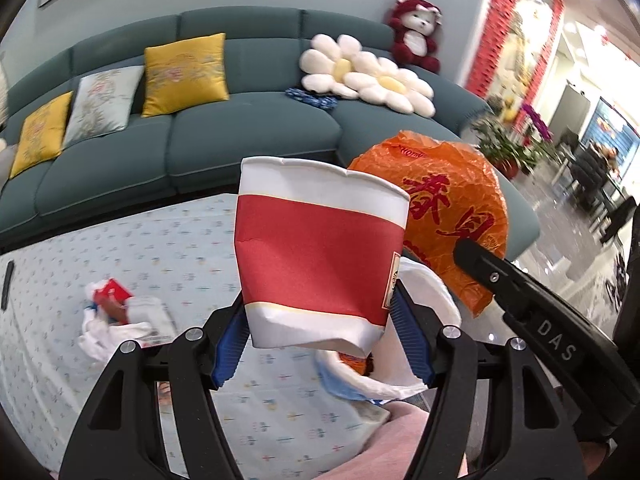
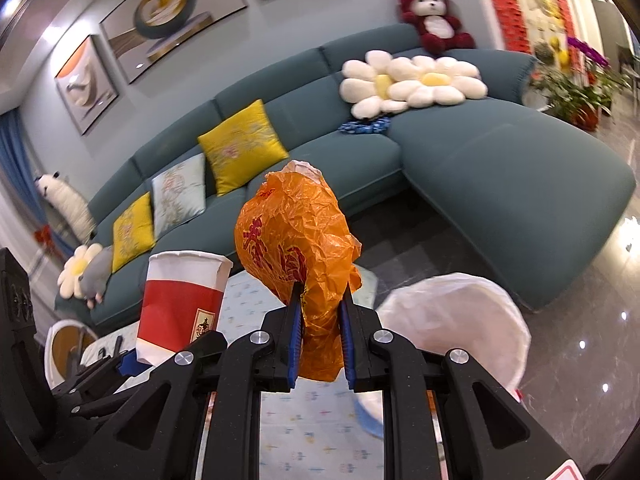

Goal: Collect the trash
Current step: 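Carry the paper cup and orange bag with both tools over the trash bin, then open both tools to drop the cup and bag into the bin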

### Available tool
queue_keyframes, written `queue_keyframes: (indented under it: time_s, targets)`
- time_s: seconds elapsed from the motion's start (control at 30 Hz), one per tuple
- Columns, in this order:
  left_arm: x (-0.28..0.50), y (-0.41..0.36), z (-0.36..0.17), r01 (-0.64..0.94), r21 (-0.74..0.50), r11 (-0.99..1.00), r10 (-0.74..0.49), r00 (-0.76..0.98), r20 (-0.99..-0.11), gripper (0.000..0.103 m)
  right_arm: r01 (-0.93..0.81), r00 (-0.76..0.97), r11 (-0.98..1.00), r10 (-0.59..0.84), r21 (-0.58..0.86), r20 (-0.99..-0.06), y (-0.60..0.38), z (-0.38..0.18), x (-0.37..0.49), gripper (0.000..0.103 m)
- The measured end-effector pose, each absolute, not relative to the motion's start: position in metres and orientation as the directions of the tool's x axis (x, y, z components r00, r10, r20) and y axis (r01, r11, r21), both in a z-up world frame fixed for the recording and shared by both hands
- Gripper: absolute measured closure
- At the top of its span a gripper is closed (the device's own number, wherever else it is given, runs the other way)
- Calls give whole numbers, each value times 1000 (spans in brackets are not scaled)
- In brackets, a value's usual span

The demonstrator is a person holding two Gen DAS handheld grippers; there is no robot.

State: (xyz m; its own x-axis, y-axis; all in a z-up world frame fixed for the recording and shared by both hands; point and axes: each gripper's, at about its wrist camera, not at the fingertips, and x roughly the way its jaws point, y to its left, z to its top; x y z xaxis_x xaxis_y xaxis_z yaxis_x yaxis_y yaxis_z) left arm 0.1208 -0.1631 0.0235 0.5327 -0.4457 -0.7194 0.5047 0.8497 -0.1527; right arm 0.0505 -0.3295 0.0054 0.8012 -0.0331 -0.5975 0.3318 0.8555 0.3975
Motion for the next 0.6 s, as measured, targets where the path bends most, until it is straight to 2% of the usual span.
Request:
queue_keyframes:
  time_s: [0.6]
  targets:
    - [116, -234, -14, 565, -156, 810, -452, 434, -779, 39, 464, 743, 784, -91, 413, -663, -397, -48, 26, 85]
